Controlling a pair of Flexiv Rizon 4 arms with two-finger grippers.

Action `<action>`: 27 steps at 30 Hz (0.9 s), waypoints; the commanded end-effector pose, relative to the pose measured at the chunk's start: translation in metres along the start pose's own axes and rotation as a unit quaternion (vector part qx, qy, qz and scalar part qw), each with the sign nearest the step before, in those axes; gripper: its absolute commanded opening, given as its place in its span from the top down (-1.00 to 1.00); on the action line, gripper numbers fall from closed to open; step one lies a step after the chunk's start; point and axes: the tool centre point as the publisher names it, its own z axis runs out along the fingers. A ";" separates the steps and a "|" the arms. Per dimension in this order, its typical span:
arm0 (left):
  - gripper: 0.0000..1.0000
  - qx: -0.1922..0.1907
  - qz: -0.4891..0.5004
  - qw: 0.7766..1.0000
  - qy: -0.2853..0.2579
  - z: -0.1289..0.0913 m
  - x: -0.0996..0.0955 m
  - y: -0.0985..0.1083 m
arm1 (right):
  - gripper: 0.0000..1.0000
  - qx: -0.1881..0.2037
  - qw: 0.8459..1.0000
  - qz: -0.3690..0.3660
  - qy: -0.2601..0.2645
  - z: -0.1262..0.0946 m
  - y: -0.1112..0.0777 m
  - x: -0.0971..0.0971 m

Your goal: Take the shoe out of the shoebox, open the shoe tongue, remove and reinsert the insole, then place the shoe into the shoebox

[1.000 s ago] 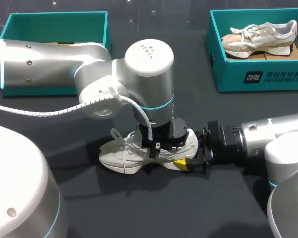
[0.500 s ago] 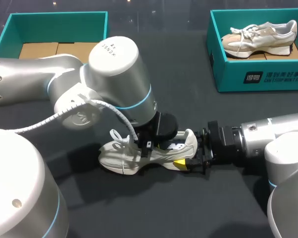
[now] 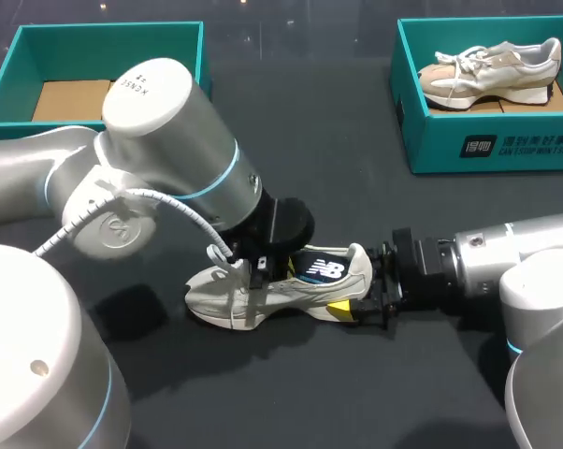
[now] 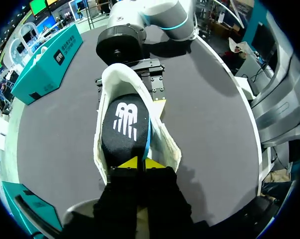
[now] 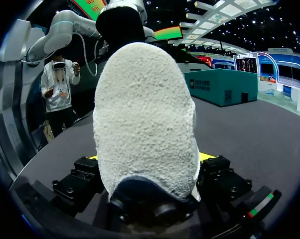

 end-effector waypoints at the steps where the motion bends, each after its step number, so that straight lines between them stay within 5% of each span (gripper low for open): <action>1: 1.00 0.039 -0.004 0.999 0.001 -0.007 0.003 0.011 | 1.00 0.003 1.000 0.001 -0.001 0.000 -0.001 0.000; 14: 1.00 0.121 -0.024 0.992 0.028 -0.020 -0.004 0.007 | 1.00 0.003 1.000 0.001 -0.001 0.000 -0.001 0.000; 27: 1.00 0.139 -0.026 0.990 0.023 -0.024 -0.010 -0.014 | 1.00 0.003 1.000 0.001 -0.001 0.000 -0.001 0.000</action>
